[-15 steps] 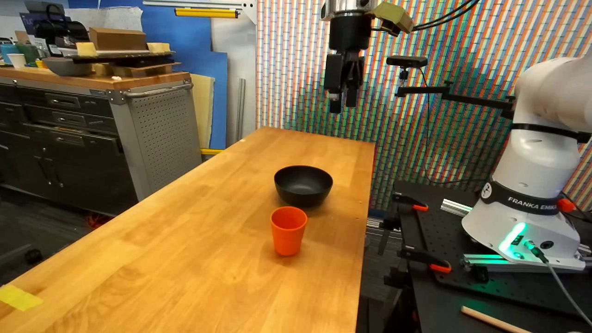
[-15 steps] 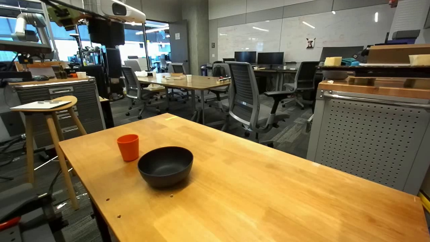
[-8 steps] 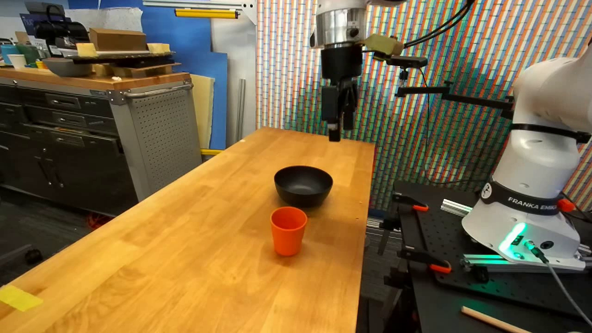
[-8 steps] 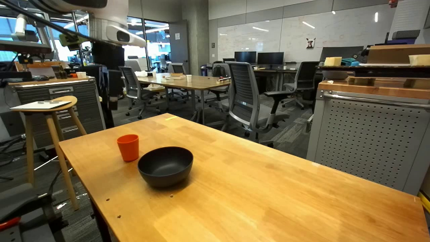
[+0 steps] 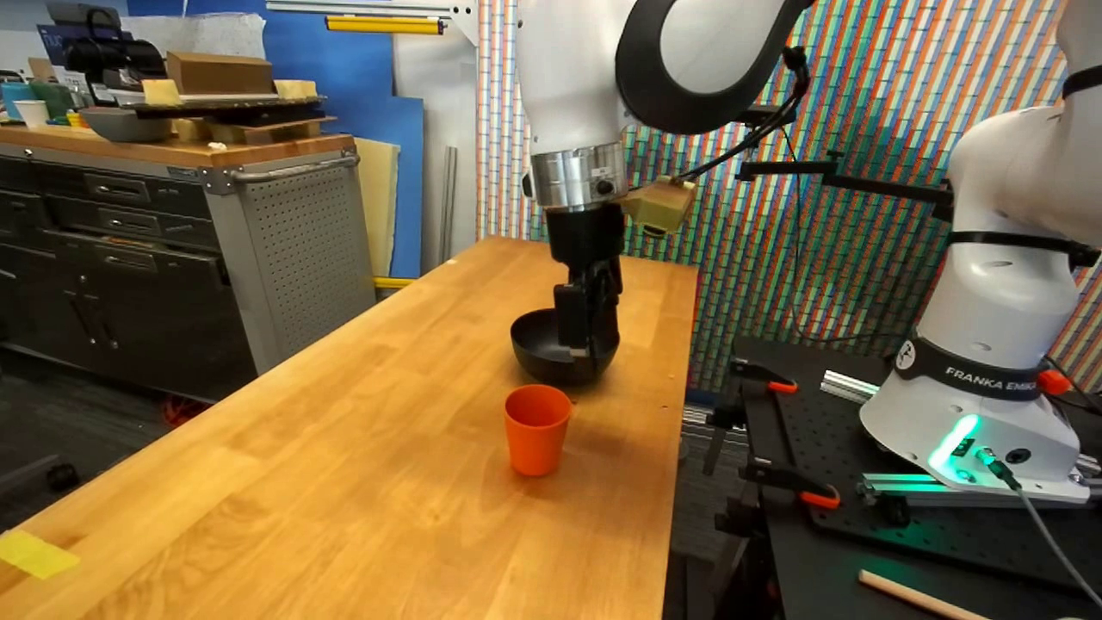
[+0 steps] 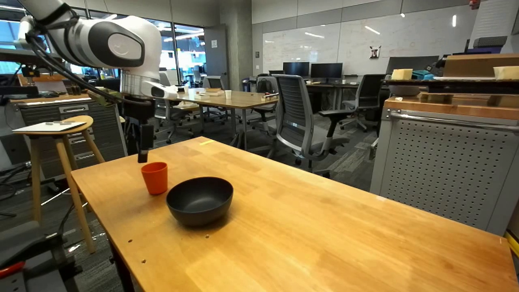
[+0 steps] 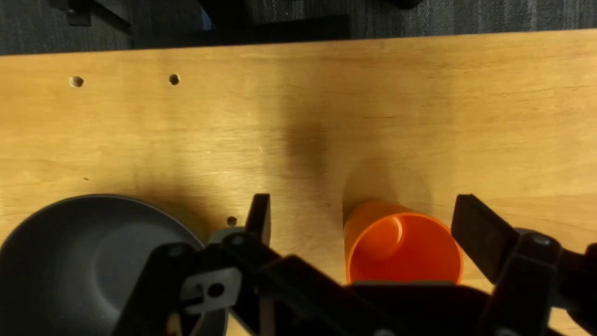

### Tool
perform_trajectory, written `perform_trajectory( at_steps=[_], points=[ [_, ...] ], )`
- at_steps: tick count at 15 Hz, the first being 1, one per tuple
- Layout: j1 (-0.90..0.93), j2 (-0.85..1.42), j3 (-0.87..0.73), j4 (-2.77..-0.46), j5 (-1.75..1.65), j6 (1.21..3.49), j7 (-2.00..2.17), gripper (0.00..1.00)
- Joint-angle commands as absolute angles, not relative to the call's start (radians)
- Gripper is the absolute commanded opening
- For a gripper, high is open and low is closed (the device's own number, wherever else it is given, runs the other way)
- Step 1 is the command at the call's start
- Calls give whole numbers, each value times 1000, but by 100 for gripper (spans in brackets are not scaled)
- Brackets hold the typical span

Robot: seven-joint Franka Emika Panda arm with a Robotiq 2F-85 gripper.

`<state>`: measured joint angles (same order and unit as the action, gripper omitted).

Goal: Place the orange cup inside the black bowl

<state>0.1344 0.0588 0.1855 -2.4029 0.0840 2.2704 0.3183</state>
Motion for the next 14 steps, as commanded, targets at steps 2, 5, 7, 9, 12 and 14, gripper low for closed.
perform_trajectory(
  at_steps=[2, 5, 7, 9, 12, 14],
  points=[
    [165, 200, 163, -2300, 25, 2356, 382, 100],
    [171, 260, 135, -2264, -6, 2391, 411, 100],
    [170, 297, 120, -2246, -6, 2393, 407, 72],
    [166, 323, 109, -2238, 10, 2399, 396, 58],
    [159, 353, 99, -2224, 34, 2401, 378, 33],
    [152, 364, 106, -2221, 68, 2403, 357, 19]
  ],
)
